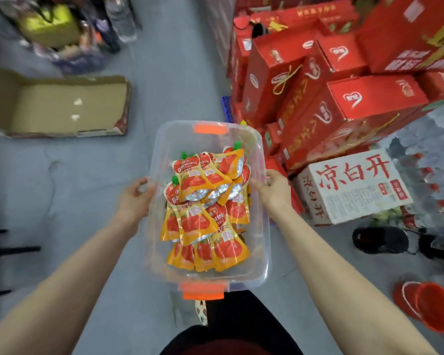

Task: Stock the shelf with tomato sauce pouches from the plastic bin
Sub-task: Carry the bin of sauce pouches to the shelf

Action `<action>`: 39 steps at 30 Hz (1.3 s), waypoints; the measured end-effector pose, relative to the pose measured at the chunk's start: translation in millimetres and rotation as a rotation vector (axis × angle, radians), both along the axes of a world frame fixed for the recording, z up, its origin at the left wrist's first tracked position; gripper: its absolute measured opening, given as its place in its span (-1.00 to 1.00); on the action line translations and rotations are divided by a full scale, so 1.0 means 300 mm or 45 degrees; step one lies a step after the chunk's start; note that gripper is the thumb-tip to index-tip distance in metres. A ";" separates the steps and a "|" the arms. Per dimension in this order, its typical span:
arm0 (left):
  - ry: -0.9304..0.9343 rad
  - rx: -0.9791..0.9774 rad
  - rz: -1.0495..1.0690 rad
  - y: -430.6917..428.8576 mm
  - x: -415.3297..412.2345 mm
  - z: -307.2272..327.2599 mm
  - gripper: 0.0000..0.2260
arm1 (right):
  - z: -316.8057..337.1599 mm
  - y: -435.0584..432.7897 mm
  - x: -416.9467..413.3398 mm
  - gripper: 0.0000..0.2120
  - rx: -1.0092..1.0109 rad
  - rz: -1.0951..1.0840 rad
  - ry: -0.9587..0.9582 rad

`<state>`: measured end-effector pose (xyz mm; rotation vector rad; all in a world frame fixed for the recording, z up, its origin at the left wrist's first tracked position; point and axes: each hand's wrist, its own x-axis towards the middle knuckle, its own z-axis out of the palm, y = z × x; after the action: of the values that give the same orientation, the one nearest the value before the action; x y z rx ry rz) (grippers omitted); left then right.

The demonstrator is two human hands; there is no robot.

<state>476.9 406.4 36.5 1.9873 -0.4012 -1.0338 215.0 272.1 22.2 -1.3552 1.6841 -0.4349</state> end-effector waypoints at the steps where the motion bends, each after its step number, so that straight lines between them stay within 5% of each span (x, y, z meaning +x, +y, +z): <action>1: -0.014 0.004 0.023 -0.032 0.053 -0.004 -0.82 | -0.010 -0.055 0.062 -0.81 0.006 0.039 -0.008; 6: -0.010 0.055 0.148 -0.219 0.297 -0.002 -0.83 | -0.028 -0.355 0.371 -0.65 0.025 0.187 -0.003; 12: -0.009 0.015 0.223 -0.519 0.606 0.028 -0.82 | -0.005 -0.743 0.750 -0.73 0.027 0.314 -0.031; 18: -0.002 -0.030 0.215 -0.929 1.000 0.018 -0.85 | -0.013 -1.154 1.132 -0.53 0.041 0.288 0.006; 29: -0.082 -0.057 0.052 -1.995 1.652 0.059 -0.75 | 0.032 -2.098 1.687 -0.61 0.015 0.120 -0.064; 39: -0.144 -0.155 -0.025 -2.989 2.129 0.053 -0.62 | 0.142 -3.157 2.193 -0.52 -0.093 0.268 -0.003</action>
<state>1115.6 -490.3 52.6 1.9408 -0.5340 -0.8900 873.0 -675.2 64.6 -1.5663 1.5167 -0.3782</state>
